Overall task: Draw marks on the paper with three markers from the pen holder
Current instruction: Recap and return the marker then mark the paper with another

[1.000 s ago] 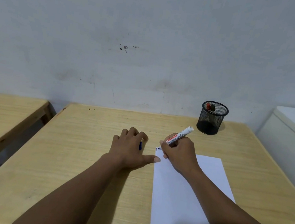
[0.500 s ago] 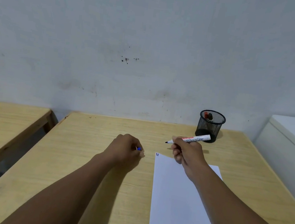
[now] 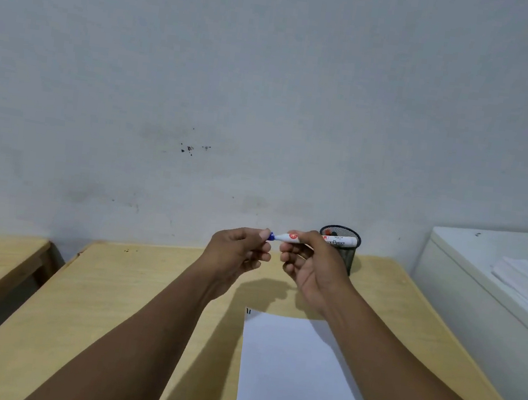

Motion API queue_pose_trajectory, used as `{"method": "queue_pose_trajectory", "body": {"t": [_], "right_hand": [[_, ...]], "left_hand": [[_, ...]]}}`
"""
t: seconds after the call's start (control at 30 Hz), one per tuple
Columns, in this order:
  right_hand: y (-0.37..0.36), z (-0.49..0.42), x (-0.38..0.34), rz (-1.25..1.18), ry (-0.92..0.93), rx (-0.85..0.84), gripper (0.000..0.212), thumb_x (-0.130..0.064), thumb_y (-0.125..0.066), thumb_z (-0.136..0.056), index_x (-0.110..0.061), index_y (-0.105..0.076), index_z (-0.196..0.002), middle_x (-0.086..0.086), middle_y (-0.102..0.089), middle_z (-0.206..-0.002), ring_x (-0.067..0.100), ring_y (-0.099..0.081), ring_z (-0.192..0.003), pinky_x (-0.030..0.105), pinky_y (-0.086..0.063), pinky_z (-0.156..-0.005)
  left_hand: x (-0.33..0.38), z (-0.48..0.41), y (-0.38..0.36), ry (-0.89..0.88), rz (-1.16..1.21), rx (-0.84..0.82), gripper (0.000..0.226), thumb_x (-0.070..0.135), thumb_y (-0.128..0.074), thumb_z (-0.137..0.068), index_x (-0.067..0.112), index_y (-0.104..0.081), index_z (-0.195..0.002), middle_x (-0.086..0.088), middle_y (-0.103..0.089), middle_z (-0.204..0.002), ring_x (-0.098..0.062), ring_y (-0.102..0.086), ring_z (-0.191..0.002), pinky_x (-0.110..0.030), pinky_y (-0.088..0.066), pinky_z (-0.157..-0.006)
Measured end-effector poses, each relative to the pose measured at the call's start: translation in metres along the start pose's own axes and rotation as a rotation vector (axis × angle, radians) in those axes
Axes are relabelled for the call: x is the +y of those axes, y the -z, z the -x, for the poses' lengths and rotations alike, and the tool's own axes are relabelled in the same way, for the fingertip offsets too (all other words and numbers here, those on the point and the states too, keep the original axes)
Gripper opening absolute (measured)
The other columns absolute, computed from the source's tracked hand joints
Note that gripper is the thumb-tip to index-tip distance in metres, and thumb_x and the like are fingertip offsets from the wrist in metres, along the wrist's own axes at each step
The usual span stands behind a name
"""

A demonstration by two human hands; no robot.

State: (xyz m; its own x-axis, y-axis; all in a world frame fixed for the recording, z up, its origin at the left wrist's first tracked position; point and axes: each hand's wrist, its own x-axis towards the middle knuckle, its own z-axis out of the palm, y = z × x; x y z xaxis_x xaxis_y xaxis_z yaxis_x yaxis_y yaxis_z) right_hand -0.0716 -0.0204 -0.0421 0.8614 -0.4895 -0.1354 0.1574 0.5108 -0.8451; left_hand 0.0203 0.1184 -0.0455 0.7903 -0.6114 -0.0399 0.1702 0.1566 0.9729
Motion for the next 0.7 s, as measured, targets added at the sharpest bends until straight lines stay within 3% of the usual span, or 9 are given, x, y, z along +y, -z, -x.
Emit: {"method": "queue_pose_trajectory", "body": {"t": [0.3,0.4,0.5,0.63,0.7], "right_hand": [[0.013,-0.011,-0.006,0.046,0.018,-0.029,0.020,-0.022,-0.064,-0.099,-0.004,-0.067,-0.091,0.005,-0.066,-0.062,0.009,-0.053,-0.042,0.020,-0.036,-0.041],[0.015,-0.018,-0.025,0.239,-0.038,0.020,0.040,-0.043,-0.065,-0.096,-0.004,-0.067,-0.101,0.005,-0.065,-0.060,0.011,-0.049,-0.040,0.019,-0.030,-0.037],[0.030,-0.028,-0.050,0.404,-0.054,0.183,0.057,-0.062,-0.058,-0.093,-0.006,-0.066,-0.085,0.007,-0.062,-0.055,0.012,-0.043,-0.035,0.017,-0.025,-0.034],[0.063,-0.040,-0.070,0.417,0.017,0.331,0.047,-0.045,-0.058,-0.099,-0.004,-0.064,-0.077,0.010,-0.061,-0.058,0.014,-0.041,-0.037,0.017,-0.026,-0.033],[0.075,-0.045,-0.073,0.439,0.017,0.338,0.037,-0.036,-0.060,-0.099,-0.006,-0.062,-0.079,0.011,-0.061,-0.059,0.015,-0.042,-0.039,0.017,-0.027,-0.034]], "left_hand": [[0.003,-0.017,-0.027,-0.079,-0.164,0.023,0.019,0.020,-0.073,-0.092,0.001,-0.073,-0.091,-0.005,-0.065,-0.066,-0.015,-0.064,-0.058,-0.024,-0.049,-0.061],[0.012,-0.030,-0.038,-0.192,-0.313,0.094,0.017,0.021,-0.074,-0.092,0.005,-0.076,-0.086,-0.003,-0.067,-0.065,-0.014,-0.064,-0.057,-0.025,-0.049,-0.059],[0.021,-0.050,-0.054,-0.324,-0.470,0.166,0.018,0.023,-0.075,-0.090,0.007,-0.077,-0.084,-0.003,-0.072,-0.065,-0.013,-0.066,-0.058,-0.026,-0.052,-0.060],[0.024,-0.078,-0.075,-0.410,-0.654,0.170,0.015,0.022,-0.073,-0.091,0.009,-0.077,-0.086,-0.005,-0.074,-0.069,-0.006,-0.064,-0.055,-0.017,-0.050,-0.056],[0.019,-0.091,-0.087,-0.424,-0.730,0.149,0.013,0.022,-0.074,-0.091,0.010,-0.077,-0.087,-0.004,-0.075,-0.071,-0.014,-0.069,-0.062,-0.023,-0.055,-0.061]]}}
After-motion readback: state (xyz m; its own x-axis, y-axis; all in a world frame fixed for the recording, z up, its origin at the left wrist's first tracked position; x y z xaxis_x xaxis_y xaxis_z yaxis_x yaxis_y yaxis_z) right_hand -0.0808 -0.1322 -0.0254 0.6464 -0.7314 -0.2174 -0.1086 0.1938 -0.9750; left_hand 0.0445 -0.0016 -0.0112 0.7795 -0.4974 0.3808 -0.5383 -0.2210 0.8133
